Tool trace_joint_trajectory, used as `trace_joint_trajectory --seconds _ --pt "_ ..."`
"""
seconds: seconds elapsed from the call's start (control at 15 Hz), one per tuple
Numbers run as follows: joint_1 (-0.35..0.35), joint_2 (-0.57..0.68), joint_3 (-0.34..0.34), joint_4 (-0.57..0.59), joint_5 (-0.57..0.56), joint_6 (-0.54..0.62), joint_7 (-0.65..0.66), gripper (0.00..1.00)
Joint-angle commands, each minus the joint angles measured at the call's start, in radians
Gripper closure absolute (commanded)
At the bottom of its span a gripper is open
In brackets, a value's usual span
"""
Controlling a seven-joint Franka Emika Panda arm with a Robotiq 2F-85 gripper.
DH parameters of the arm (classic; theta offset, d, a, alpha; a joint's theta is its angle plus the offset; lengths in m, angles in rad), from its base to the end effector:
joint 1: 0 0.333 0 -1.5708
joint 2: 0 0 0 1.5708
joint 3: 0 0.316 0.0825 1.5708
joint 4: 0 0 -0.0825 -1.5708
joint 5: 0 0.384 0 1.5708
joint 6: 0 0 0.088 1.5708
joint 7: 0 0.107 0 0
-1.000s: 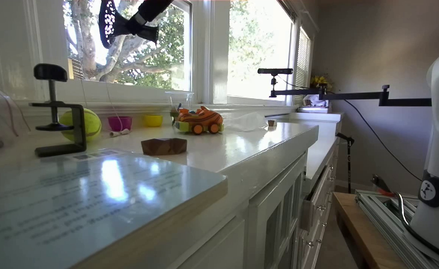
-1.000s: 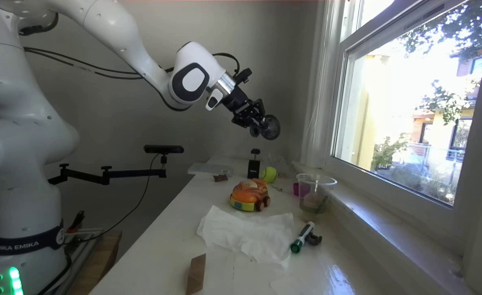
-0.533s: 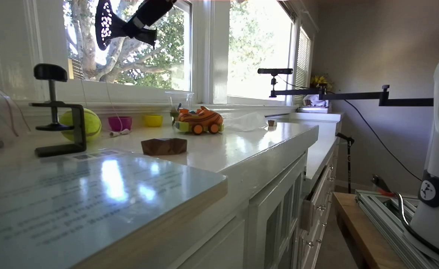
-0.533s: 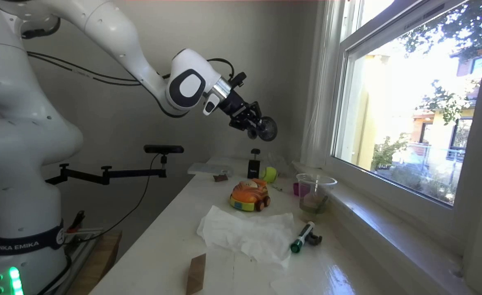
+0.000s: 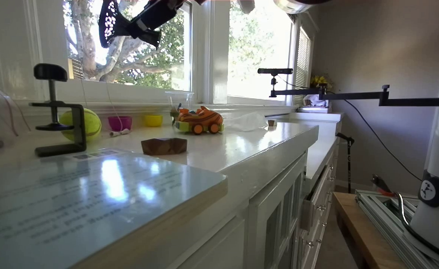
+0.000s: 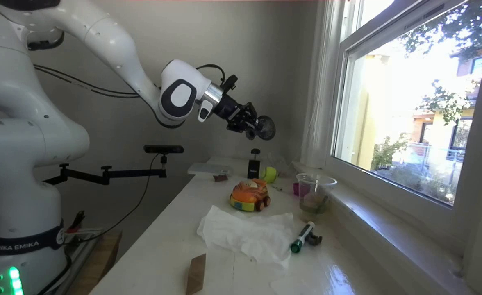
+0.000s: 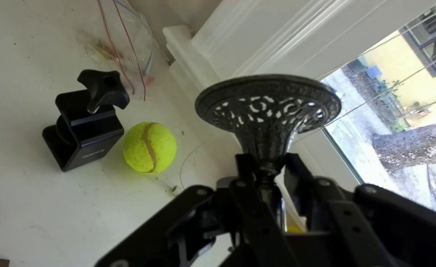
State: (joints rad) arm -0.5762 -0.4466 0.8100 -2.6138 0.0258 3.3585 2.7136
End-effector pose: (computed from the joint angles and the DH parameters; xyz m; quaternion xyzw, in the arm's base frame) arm 0.4418 0.1290 0.4842 -0.3209 0.7918 -0.1932 0.4825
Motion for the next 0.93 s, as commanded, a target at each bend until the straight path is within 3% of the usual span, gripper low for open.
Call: trace_joint_trajectory --seconds 0.0,0.47,0.87 --pt "-0.089 -0.083 0.124 -0.043 0.133 0.104 0.034 0.93" --pt "-0.175 -0.075 0.284 -0.069 0.357 0.3 0.035 0.93" --pt "-0.179 -0.041 0.363 -0.102 0.532 0.435 0.034 0.93"
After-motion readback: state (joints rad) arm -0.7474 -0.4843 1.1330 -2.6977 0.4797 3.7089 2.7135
